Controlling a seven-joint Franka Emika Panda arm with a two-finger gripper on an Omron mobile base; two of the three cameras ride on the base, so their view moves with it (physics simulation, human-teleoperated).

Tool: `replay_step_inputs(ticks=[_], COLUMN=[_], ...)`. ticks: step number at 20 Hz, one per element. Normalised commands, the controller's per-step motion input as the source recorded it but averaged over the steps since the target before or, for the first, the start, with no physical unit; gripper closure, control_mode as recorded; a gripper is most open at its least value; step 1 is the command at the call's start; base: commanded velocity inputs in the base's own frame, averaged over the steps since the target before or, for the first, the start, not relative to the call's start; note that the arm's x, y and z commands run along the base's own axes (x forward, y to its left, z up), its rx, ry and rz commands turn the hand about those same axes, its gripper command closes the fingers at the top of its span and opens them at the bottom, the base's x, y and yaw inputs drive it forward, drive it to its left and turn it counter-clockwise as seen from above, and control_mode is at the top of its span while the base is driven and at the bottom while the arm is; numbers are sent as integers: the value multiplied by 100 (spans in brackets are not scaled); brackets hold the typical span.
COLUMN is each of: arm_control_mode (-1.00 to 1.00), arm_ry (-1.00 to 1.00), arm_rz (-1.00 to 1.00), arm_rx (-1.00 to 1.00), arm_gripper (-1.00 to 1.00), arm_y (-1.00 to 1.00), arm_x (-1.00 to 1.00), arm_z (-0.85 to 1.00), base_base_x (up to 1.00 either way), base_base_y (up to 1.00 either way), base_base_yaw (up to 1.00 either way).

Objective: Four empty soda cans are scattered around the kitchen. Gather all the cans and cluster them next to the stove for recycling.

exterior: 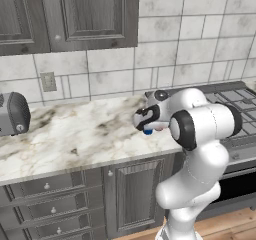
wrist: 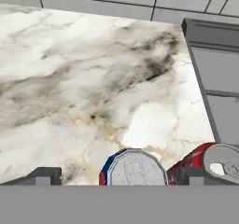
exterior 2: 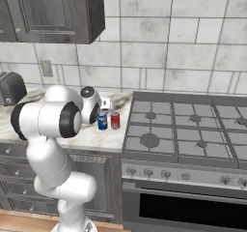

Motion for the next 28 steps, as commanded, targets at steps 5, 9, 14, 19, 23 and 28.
replay_step_inputs(ticks=[5,9,14,19,23,28], arm_control_mode=[-100,-100,-100,-100,-100,-100], arm_ry=[-7,6,27,11,-4,-2], arm_rz=[2,0,0,0,0,0], arm_rx=[0,0,0,0,0,0], arm_gripper=[-100,-100,-100,-100,-100,-100], arm_y=[-15,0,0,0,-1,0], arm_x=[-24,-56,-59,-80,-85,-78], arm_z=[52,64,70,57,20,20], base_base_x=[0,0,0,0,0,0], base_base_y=[0,0,0,0,0,0], base_base_yaw=[0,0,0,0,0,0])
